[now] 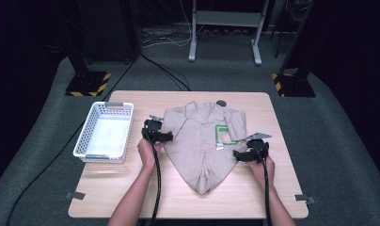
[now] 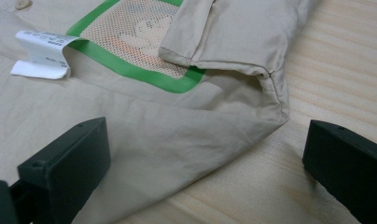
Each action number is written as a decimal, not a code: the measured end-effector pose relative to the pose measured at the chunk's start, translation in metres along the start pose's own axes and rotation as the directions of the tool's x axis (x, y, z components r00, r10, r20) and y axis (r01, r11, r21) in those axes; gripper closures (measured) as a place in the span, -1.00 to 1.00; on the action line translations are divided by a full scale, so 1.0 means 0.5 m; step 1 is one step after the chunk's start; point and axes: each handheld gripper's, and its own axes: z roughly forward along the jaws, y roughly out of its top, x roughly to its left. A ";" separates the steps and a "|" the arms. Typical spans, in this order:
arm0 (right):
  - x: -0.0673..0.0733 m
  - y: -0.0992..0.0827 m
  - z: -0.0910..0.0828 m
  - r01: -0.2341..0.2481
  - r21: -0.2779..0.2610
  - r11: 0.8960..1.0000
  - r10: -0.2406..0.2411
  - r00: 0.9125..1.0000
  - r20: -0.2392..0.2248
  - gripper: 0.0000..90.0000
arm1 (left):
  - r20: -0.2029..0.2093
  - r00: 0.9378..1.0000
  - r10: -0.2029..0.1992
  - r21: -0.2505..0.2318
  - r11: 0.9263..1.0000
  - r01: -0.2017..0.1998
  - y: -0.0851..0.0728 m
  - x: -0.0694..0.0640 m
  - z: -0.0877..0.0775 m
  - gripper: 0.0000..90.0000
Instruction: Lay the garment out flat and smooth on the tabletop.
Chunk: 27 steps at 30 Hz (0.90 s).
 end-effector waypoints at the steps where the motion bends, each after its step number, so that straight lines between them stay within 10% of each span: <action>1: 0.000 0.000 0.000 -0.001 0.000 1.000 0.001 1.000 0.000 -1.00 | 0.003 1.000 0.009 0.003 1.000 -0.009 -0.005 -0.004 -0.001 -0.67; 17: -0.001 -0.007 -0.008 0.015 -0.001 1.000 -0.015 1.000 -0.001 -1.00 | 0.069 0.993 0.099 0.019 0.995 -0.101 -0.078 -0.066 -0.025 -0.87; 27: -0.009 -0.016 -0.019 0.014 0.003 1.000 -0.014 1.000 -0.001 -1.00 | 0.087 0.992 0.092 -0.016 0.996 -0.091 -0.110 -0.084 -0.045 -0.87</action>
